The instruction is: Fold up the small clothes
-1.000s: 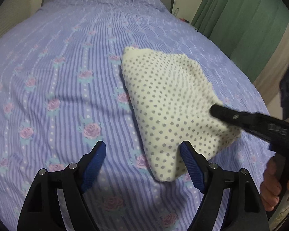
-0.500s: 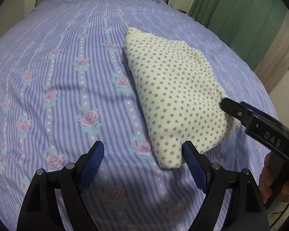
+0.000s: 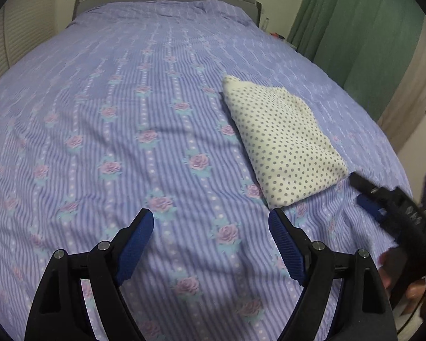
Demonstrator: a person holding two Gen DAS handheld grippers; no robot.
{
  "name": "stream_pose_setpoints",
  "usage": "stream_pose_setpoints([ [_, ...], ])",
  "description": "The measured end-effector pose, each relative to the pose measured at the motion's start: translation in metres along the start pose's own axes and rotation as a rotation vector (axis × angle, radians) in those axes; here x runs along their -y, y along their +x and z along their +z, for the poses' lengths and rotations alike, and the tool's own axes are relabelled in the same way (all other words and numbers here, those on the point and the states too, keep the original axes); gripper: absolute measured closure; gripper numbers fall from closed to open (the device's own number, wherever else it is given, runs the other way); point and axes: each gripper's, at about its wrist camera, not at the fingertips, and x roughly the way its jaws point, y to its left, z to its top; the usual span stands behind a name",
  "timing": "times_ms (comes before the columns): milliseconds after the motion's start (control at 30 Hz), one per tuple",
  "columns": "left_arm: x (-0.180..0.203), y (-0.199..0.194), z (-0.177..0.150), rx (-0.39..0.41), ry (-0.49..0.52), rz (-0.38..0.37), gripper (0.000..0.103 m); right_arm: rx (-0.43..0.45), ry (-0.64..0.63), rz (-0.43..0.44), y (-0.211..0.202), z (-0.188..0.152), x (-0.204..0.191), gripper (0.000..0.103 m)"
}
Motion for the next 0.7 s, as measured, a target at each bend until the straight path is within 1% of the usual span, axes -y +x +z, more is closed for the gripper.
stream_pose_setpoints([
  [67,-0.002,-0.001,0.0,0.001,-0.002,0.003,0.02,-0.053,0.063,0.059,0.016,-0.009,0.002,0.016],
  [133,-0.004,-0.002,0.001,0.008,-0.004,0.006,0.02,-0.094,0.136,0.071,0.036,-0.01,0.004,0.016],
  [167,-0.006,-0.004,0.001,0.011,-0.006,0.005,0.02,-0.102,0.191,0.101,0.042,-0.011,0.008,0.016],
  [233,-0.007,-0.005,0.003,0.02,-0.014,-0.01,0.02,-0.106,0.255,0.128,0.052,-0.01,0.014,0.015],
  [300,-0.008,-0.003,0.008,0.018,-0.023,-0.019,0.02,-0.1,0.274,0.146,0.055,-0.008,0.015,0.015],
  [400,-0.007,0.0,0.017,0.014,-0.036,-0.024,0.02,-0.092,0.266,0.145,0.065,0.001,0.012,0.015],
  [500,-0.006,-0.001,0.021,0.023,-0.038,-0.036,0.02,-0.083,0.263,0.12,0.069,0.015,0.011,0.016],
  [533,-0.006,0.0,0.023,0.027,-0.036,-0.037,0.02,-0.076,0.227,0.065,0.063,0.018,0.011,0.016],
  [567,-0.005,0.0,0.023,0.03,-0.033,-0.037,0.02,-0.053,0.202,0.029,0.057,0.021,0.009,0.016],
  [600,-0.006,0.001,0.023,0.029,-0.031,-0.038,0.02,-0.002,0.164,0.004,0.046,0.023,0.006,0.016],
  [667,-0.004,0.007,0.028,0.022,-0.031,-0.041,0.02,0.039,0.1,-0.006,0.028,0.027,0.002,0.016],
  [700,-0.001,0.01,0.028,0.017,-0.032,-0.039,0.02,0.047,0.074,-0.003,0.026,0.034,-0.001,0.017],
])
